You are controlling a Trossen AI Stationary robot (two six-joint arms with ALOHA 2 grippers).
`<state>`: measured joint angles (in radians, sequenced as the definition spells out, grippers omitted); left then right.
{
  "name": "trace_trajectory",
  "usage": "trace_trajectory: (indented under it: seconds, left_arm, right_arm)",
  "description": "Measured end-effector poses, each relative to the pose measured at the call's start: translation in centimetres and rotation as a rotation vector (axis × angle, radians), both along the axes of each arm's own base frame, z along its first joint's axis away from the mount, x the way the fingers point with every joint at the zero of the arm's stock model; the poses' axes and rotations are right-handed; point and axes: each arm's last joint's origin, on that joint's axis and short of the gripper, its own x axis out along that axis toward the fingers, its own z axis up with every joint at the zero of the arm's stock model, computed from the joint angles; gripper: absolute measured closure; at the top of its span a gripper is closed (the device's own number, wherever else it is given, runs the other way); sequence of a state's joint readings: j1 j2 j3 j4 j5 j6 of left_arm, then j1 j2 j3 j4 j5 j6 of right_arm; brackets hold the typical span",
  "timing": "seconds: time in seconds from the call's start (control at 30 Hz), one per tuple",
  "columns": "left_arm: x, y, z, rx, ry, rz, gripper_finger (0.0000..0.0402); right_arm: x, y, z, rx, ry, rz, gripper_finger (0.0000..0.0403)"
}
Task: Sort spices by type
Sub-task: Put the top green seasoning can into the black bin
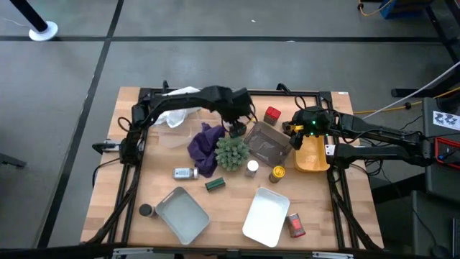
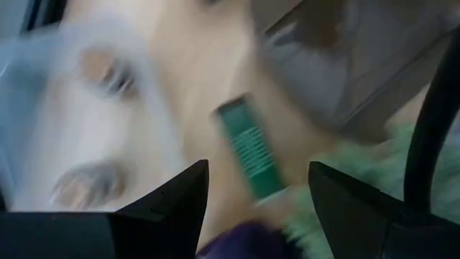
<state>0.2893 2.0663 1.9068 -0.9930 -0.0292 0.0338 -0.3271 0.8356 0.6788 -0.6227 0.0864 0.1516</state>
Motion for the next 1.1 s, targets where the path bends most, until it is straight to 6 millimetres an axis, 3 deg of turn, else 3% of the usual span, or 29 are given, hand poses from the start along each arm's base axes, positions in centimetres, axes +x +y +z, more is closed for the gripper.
trace_trajectory:
  seconds: [0.2, 0.67, 1.1]
  left_arm:
    - [1.8, -1.9, 0.4, 0.028, -0.129, -0.02, 0.0178]
    - [2.2, 1.8, -3.8, -0.042, -0.06, 0.178, 0.0178]
    - [2.5, 1.0, -5.6, -0.066, 0.018, 0.163, 0.0178]
  right_arm:
    - [0.0, 0.0, 0.0, 0.0, 0.0, 0.0, 0.0169]
    - [0.0, 0.0, 0.0, 0.001, 0.002, 0.0, 0.0169]
    - [0.0, 0.0, 0.0, -0.001, 0.005, 0.002, 0.0169]
